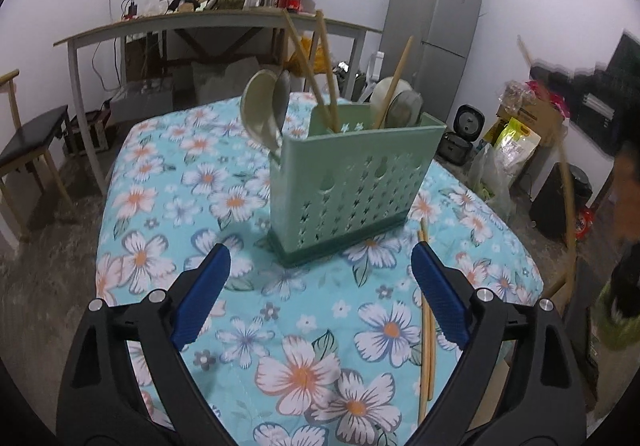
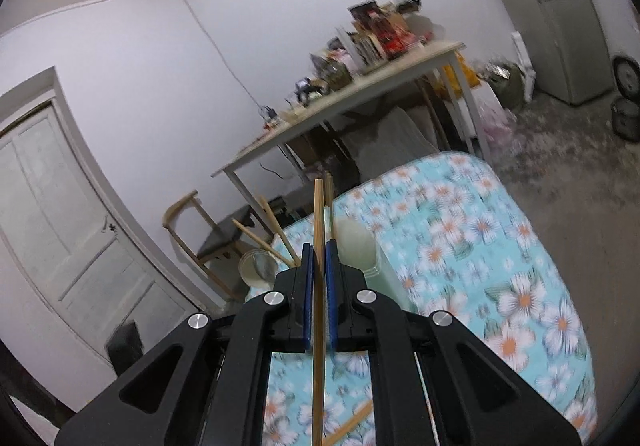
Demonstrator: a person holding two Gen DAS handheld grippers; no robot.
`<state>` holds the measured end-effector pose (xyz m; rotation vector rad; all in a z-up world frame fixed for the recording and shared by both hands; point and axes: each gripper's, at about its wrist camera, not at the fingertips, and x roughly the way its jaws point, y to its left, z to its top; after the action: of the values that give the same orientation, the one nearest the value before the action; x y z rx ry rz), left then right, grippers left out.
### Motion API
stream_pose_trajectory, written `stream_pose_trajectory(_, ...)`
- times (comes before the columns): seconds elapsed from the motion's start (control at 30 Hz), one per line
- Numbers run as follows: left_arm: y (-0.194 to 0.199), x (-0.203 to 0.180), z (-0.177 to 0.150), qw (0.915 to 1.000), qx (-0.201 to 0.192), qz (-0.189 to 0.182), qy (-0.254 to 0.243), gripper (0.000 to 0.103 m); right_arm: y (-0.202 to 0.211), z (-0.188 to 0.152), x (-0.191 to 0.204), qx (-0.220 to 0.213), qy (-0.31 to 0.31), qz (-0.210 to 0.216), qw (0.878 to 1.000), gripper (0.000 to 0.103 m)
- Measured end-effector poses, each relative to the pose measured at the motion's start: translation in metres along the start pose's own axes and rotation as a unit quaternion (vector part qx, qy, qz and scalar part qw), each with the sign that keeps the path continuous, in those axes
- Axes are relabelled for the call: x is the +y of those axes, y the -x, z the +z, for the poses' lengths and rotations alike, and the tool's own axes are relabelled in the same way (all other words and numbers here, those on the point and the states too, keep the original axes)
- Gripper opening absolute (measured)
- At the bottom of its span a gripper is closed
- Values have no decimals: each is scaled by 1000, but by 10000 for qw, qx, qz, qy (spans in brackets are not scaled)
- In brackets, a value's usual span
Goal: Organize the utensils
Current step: 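Lower the right tool's chopstick into the green holder and open the right tool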
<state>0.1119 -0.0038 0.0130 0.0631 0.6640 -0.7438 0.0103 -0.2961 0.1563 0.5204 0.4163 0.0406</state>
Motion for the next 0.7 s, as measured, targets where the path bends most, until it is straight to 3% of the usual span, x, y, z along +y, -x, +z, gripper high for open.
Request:
stream_pose_trajectory(0.33, -7, 14, -9, 9998, 41, 47, 170, 88, -26, 73, 67, -642, 912, 333, 9932, 6)
stream_pose_trajectory(0.57, -15, 27, -13, 9993, 134, 52, 355, 88, -63, 102, 101, -961, 1365, 505, 9847, 6)
stream_pose_trajectory(0.7, -15, 32, -14, 9991, 116, 70, 392, 88, -93, 108, 109, -936, 1491, 493, 9831, 6)
